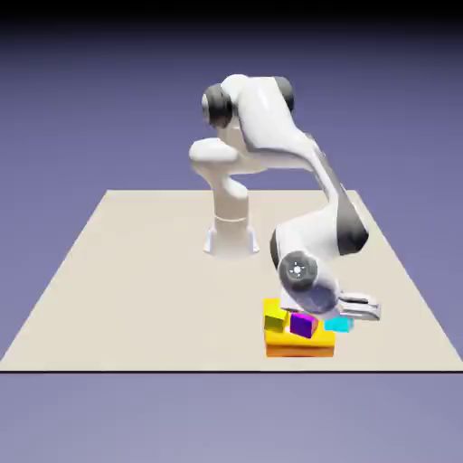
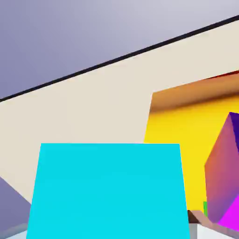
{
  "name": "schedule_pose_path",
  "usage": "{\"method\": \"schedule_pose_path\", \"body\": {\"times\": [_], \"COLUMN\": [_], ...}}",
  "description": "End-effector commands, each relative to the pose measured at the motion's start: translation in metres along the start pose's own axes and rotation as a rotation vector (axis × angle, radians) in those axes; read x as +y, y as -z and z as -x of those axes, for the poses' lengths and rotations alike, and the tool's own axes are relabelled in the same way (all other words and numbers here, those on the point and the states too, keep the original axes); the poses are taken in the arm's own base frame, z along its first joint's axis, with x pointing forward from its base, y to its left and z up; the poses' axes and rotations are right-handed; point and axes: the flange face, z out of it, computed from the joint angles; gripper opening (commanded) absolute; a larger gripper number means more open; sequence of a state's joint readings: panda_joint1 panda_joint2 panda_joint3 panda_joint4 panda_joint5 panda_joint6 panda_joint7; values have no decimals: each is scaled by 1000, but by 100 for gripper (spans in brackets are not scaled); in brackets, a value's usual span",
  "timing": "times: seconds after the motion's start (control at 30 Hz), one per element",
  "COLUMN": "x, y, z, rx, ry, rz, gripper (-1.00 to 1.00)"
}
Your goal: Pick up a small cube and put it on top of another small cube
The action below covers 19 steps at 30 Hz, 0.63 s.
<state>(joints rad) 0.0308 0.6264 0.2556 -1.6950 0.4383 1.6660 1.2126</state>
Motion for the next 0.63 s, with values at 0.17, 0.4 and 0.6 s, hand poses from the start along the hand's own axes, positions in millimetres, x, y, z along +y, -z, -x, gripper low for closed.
{"method": "schedule_pose_path", "body": {"times": [0.17,0.4,0.6], "x": [35,59,61], "y": [-6,-37,-50], "z": [0,-14,-16], "rx": [-40,-49,-49], "ry": [-23,-38,-38], "rz": [263,364,364], "gripper": [-100,-100,100]}}
